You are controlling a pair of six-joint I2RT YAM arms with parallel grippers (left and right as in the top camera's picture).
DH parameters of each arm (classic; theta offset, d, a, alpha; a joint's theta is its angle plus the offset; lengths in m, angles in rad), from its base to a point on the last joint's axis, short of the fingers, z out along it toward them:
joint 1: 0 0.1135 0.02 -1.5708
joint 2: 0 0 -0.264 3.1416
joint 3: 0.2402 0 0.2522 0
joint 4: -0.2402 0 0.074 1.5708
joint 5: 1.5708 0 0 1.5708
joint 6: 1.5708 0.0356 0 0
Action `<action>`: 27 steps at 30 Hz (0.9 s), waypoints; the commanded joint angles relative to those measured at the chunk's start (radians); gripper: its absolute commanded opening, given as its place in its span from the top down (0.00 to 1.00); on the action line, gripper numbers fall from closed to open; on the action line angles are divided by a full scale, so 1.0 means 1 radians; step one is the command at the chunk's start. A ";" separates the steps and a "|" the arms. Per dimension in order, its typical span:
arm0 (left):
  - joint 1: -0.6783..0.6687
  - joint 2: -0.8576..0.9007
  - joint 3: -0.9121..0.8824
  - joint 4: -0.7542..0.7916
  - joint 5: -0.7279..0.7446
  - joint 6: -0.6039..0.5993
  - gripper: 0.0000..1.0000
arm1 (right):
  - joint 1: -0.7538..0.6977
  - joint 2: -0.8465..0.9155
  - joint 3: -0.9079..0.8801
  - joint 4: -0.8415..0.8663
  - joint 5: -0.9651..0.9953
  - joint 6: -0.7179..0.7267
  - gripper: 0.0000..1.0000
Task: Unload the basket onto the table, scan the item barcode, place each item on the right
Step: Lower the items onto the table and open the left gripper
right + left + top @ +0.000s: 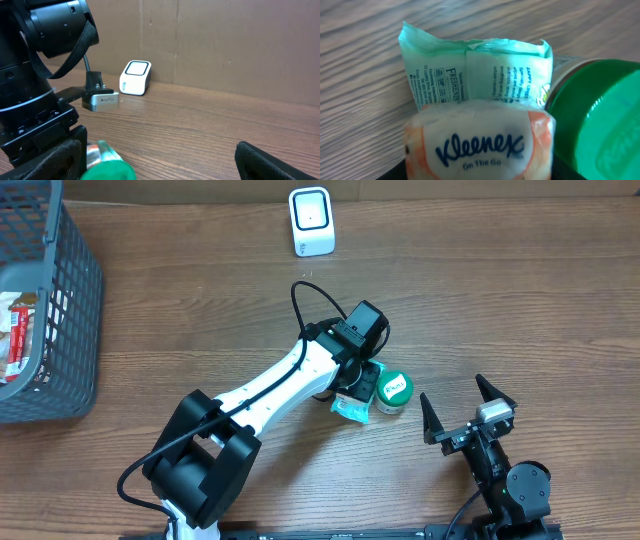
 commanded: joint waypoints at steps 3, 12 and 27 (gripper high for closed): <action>-0.013 -0.015 -0.005 0.007 0.082 -0.019 0.51 | 0.003 -0.006 -0.010 0.003 -0.004 0.004 0.00; -0.014 -0.015 -0.012 -0.013 -0.111 -0.045 0.52 | 0.003 -0.006 -0.010 0.003 -0.004 0.004 0.00; -0.014 -0.014 -0.028 -0.006 -0.112 -0.045 0.30 | 0.003 -0.006 -0.010 0.003 -0.004 0.004 0.00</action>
